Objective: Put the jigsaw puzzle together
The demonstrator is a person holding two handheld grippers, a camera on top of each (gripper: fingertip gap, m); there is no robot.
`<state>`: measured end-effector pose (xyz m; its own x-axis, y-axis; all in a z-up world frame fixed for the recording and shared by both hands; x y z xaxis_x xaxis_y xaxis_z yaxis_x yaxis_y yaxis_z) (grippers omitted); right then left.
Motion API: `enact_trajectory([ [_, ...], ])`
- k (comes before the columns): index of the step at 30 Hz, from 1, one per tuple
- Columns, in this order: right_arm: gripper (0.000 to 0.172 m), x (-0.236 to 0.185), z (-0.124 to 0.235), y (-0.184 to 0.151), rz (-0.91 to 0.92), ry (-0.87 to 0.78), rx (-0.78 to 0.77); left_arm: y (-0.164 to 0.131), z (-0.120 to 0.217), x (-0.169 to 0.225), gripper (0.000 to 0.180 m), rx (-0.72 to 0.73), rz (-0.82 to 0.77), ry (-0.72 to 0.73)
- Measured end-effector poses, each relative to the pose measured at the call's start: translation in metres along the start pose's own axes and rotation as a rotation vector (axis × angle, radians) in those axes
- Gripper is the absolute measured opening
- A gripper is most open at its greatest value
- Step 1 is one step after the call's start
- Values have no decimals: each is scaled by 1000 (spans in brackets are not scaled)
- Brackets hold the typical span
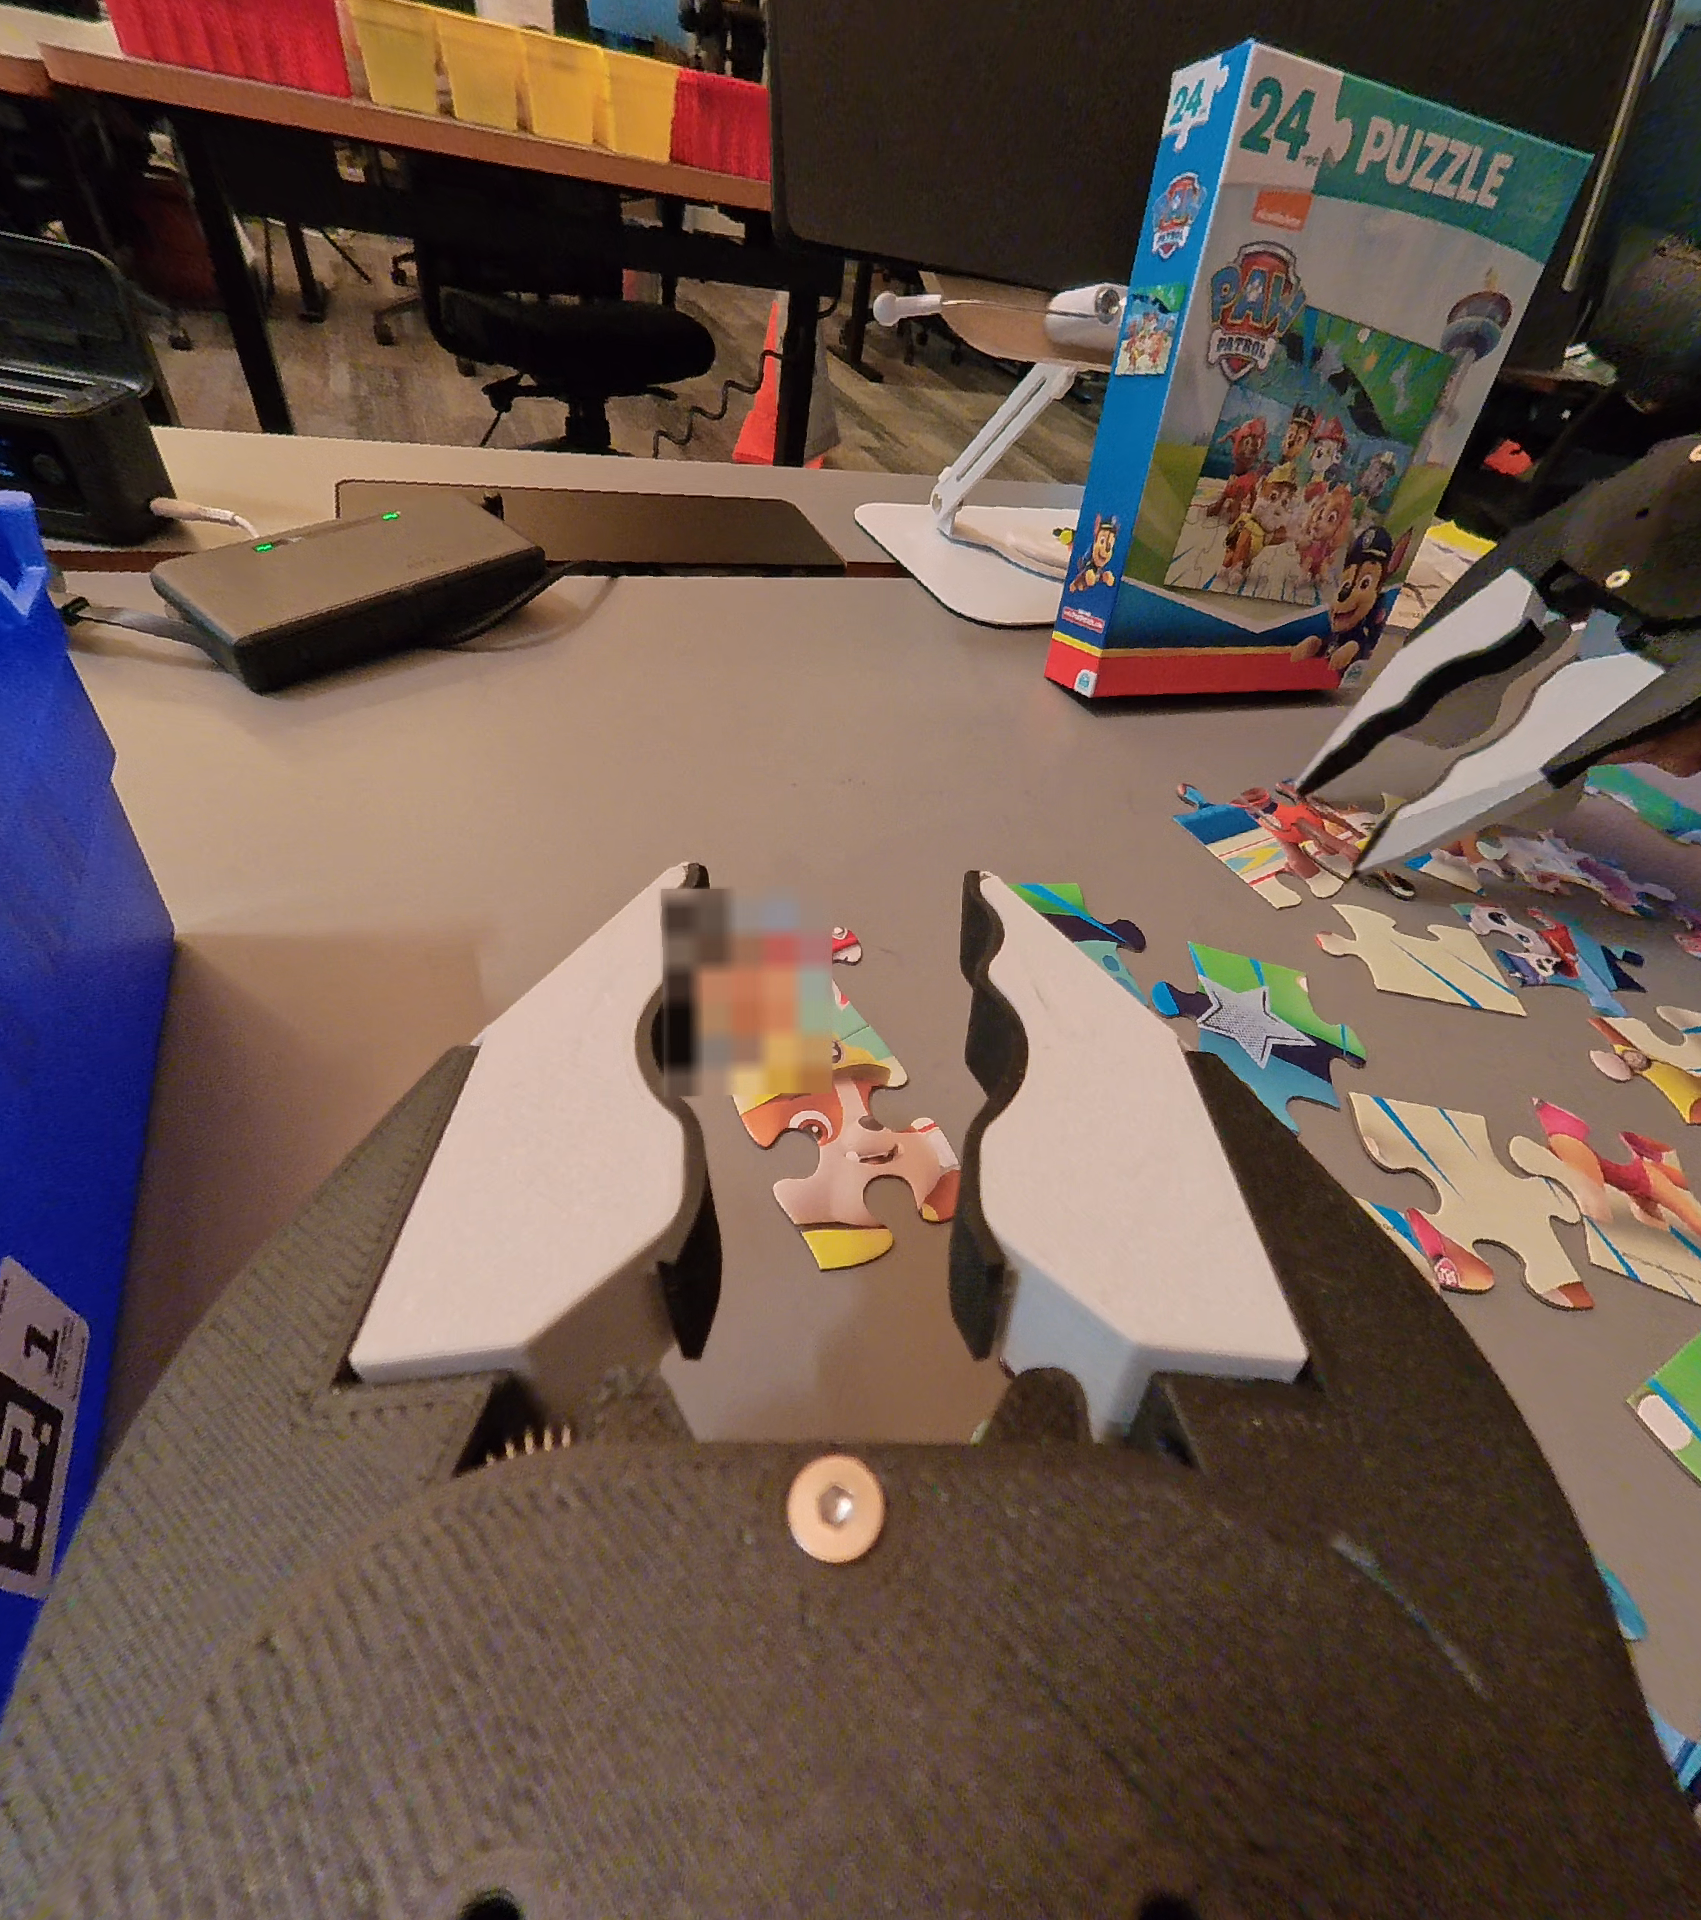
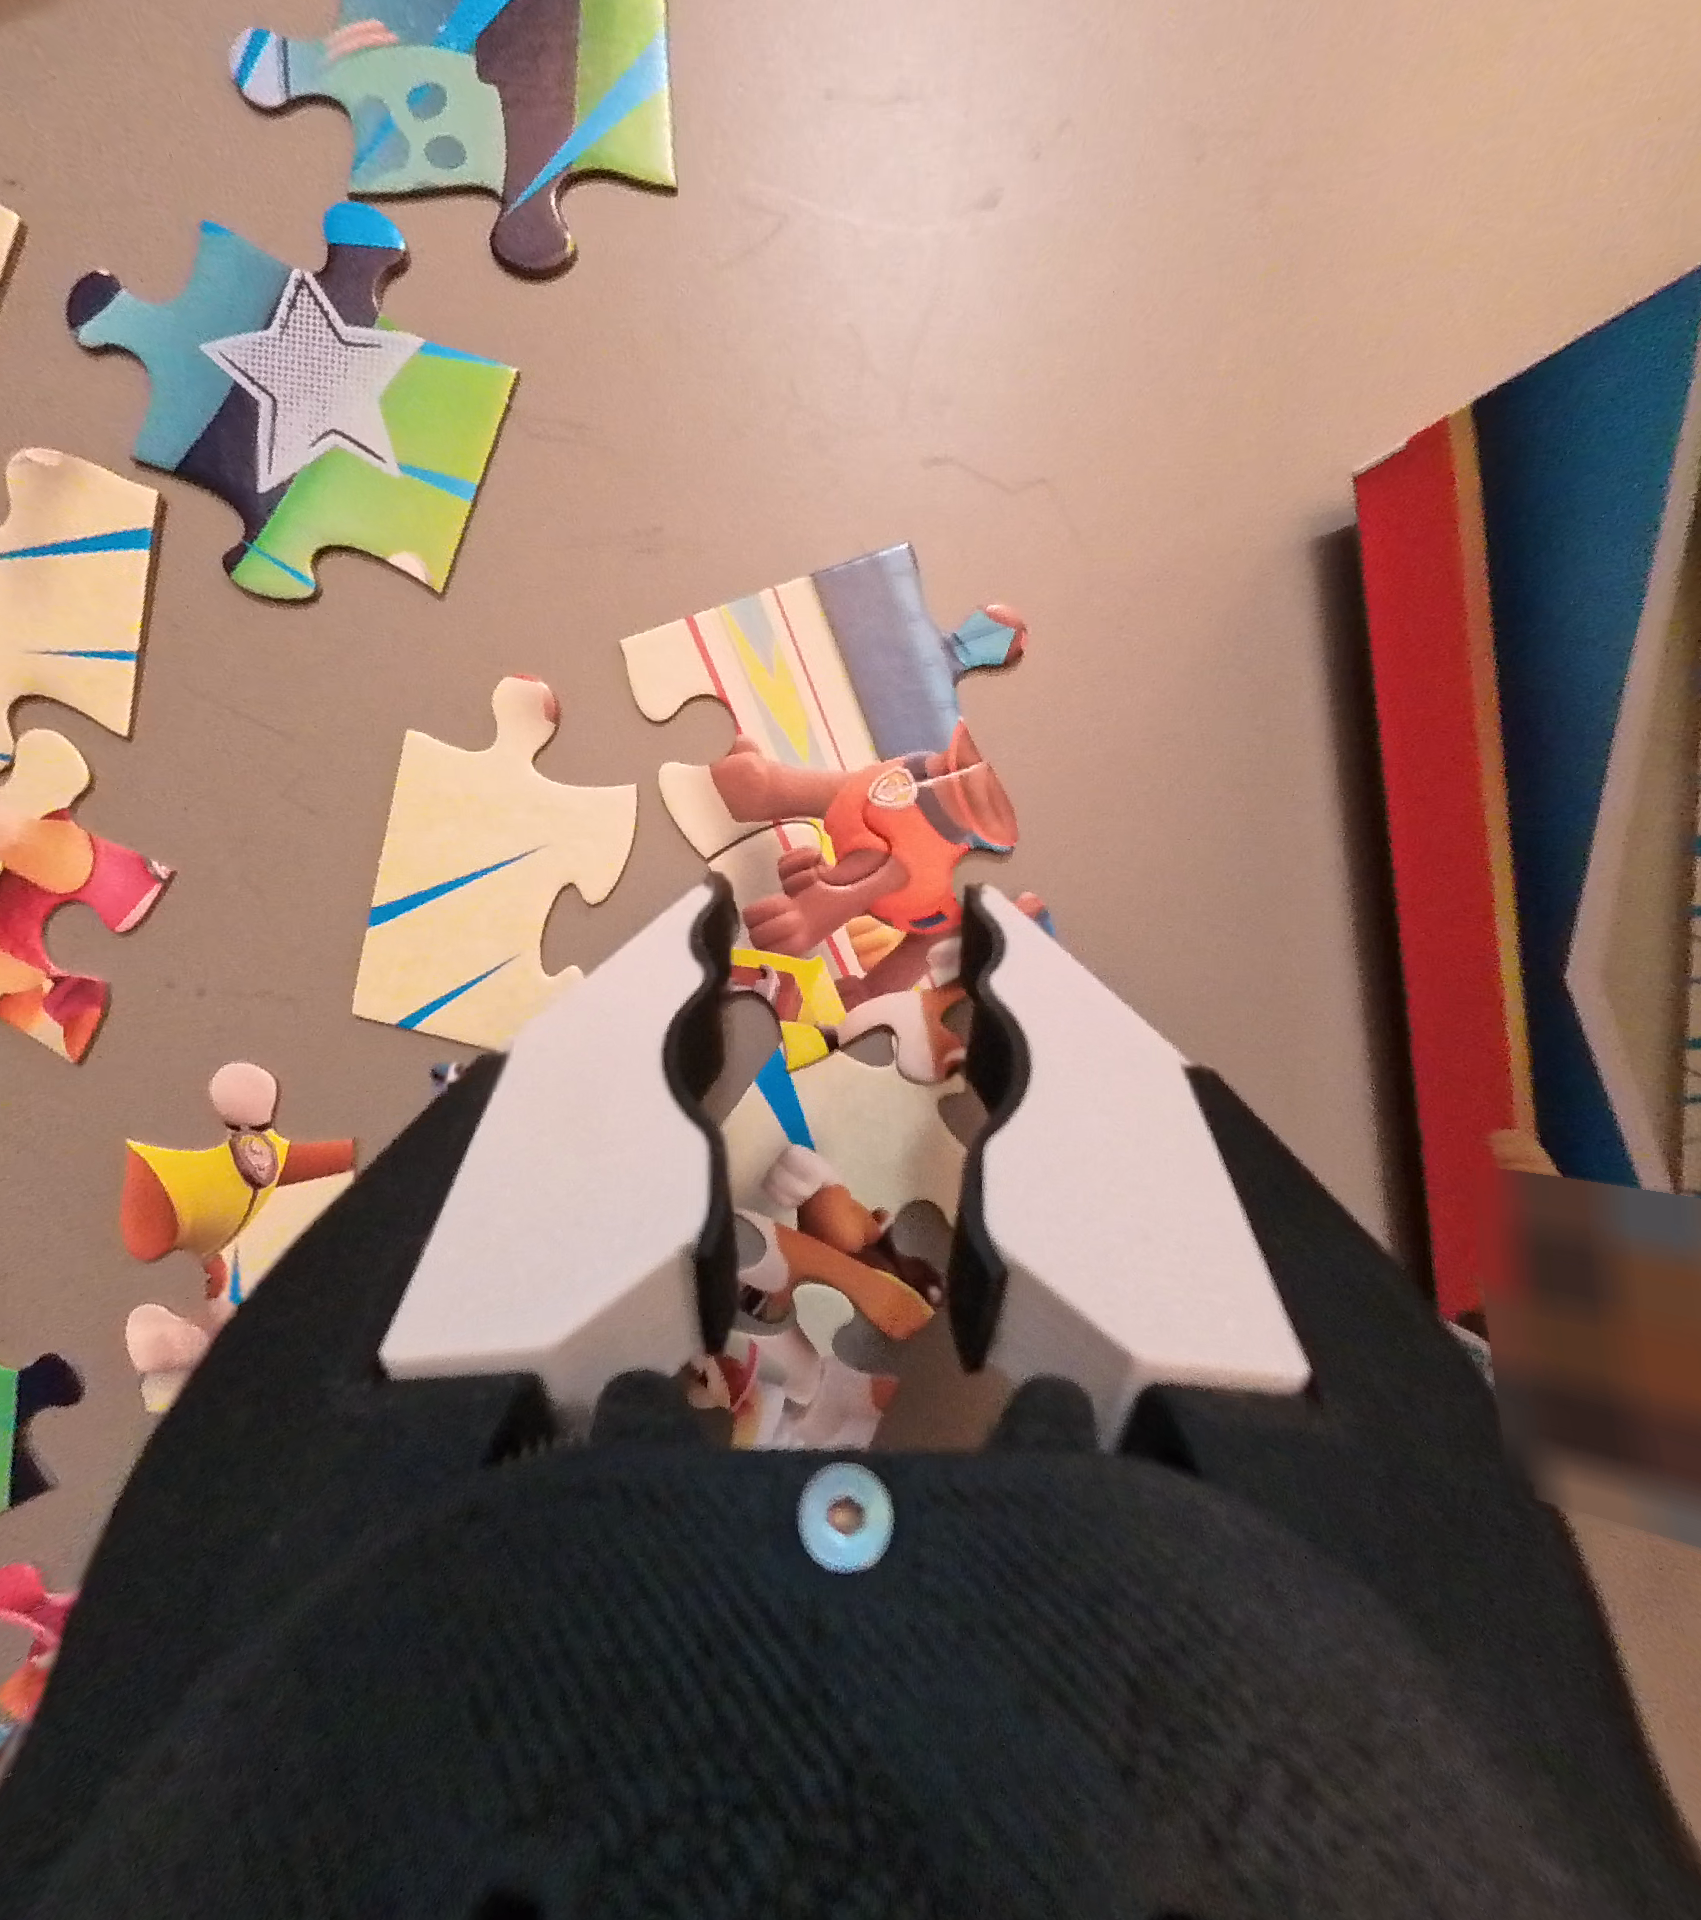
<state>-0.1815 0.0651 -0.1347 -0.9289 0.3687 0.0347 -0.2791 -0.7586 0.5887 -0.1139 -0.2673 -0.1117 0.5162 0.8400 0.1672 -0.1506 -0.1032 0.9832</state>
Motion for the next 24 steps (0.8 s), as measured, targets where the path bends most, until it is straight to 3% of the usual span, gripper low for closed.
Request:
enact_trajectory([
  [10,26,1,-5,5,-19,41,-2,0,0,0,47,0,2,0],
  [24,25,0,-6,5,-29,23,-9,0,0,0,47,-2,-1,-1],
])
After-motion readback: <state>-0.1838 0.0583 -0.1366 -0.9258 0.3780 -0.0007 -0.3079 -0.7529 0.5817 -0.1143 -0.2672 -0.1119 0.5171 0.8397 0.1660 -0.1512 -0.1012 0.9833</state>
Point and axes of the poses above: each gripper's, where its closed fingertips meet, z back along the fingers, y out of its top, x = y × z across the jaws, the point moved 8 cm from there along z, back along the fingers, and after that the axes turned 9 degrees about x, right-handed, at the moved point
